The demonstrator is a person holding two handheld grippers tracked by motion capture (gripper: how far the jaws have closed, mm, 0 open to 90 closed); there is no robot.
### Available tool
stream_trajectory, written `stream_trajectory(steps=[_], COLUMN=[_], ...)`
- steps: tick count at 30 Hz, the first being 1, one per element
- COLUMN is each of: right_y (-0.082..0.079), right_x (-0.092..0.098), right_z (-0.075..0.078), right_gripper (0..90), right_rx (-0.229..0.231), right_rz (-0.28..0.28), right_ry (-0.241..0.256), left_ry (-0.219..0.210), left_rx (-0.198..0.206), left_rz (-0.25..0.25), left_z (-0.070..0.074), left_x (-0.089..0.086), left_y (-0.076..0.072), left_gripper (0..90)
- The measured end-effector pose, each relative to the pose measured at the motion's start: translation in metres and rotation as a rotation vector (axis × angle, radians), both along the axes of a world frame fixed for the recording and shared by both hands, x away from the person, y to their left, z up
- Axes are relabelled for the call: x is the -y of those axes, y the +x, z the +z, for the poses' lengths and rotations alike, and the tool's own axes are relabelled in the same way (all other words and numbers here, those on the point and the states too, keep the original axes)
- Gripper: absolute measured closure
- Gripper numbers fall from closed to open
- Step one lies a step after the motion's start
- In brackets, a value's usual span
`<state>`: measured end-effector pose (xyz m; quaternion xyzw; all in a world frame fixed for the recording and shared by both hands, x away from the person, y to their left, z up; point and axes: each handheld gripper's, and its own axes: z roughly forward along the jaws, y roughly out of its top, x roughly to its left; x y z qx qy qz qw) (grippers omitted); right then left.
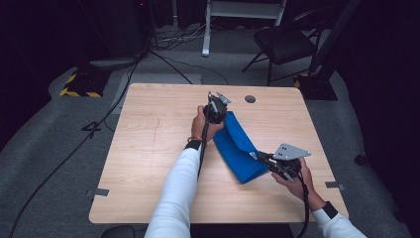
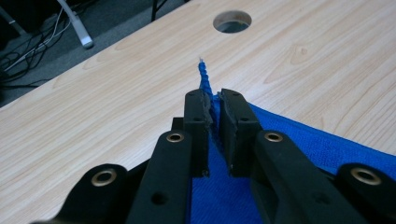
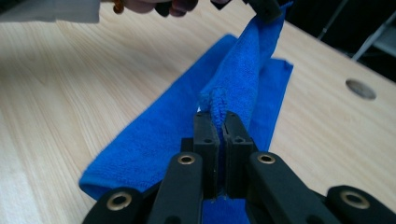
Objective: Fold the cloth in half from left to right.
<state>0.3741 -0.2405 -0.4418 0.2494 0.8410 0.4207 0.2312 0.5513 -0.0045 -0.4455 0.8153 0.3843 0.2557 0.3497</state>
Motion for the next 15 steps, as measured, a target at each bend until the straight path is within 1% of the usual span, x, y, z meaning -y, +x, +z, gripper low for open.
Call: stream_trajectory(steps=[2,3,5,6,7,8,9,10,11,12,13,14,15], right_y=[0.004,0.005,0.008,0.009,0.009,0.011,0.011,0.011,0.011,0.011,0.011,0.011,0.01], right_x=[0.001,0.002,0.002,0.003,0.003,0.003,0.004,0.004,0.005,0.005,0.004,0.002,0.0], right_z=[-0.007,-0.01,-0.014,-0.016,-0.016,-0.018,-0.019,-0.019,-0.019,-0.019,-0.018,-0.017,-0.016], right_gripper=[86.8,86.4,85.5,85.4,85.4,85.4,85.4,85.4,85.4,85.4,85.9,86.2,86.3], right_rx=[-0.039,-0.055,-0.078,-0.089,-0.089,-0.099,-0.105,-0.106,-0.104,-0.104,-0.102,-0.097,-0.093], right_rz=[-0.012,-0.016,-0.032,-0.038,-0.038,-0.045,-0.049,-0.052,-0.052,-0.052,-0.047,-0.037,-0.03], right_ry=[-0.007,-0.018,-0.025,-0.027,-0.027,-0.034,-0.034,-0.032,-0.03,-0.03,-0.018,-0.015,-0.01], left_ry=[0.005,0.022,0.025,0.038,0.038,0.044,0.047,0.048,0.048,0.037,0.025,0.026,0.026], left_rx=[-0.003,-0.006,-0.009,-0.009,-0.009,-0.007,-0.005,0.002,0.002,0.012,0.012,0.017,0.017], left_rz=[0.006,0.022,0.032,0.038,0.038,0.047,0.055,0.066,0.066,0.072,0.071,0.075,0.075], left_z=[-0.001,-0.003,-0.004,-0.004,-0.004,-0.004,-0.004,-0.003,-0.003,-0.001,0.003,0.006,0.006], left_x=[0.002,0.004,0.004,0.003,0.003,0.0,-0.002,-0.005,-0.005,-0.009,-0.018,-0.024,-0.024], left_y=[0.0,0.001,0.002,0.003,0.003,0.003,0.003,0.002,0.002,0.001,-0.001,-0.003,-0.003], left_gripper=[79.0,79.1,80.1,80.3,80.6,83.2,83.6,83.9,84.9,84.9,84.8,84.7,84.3])
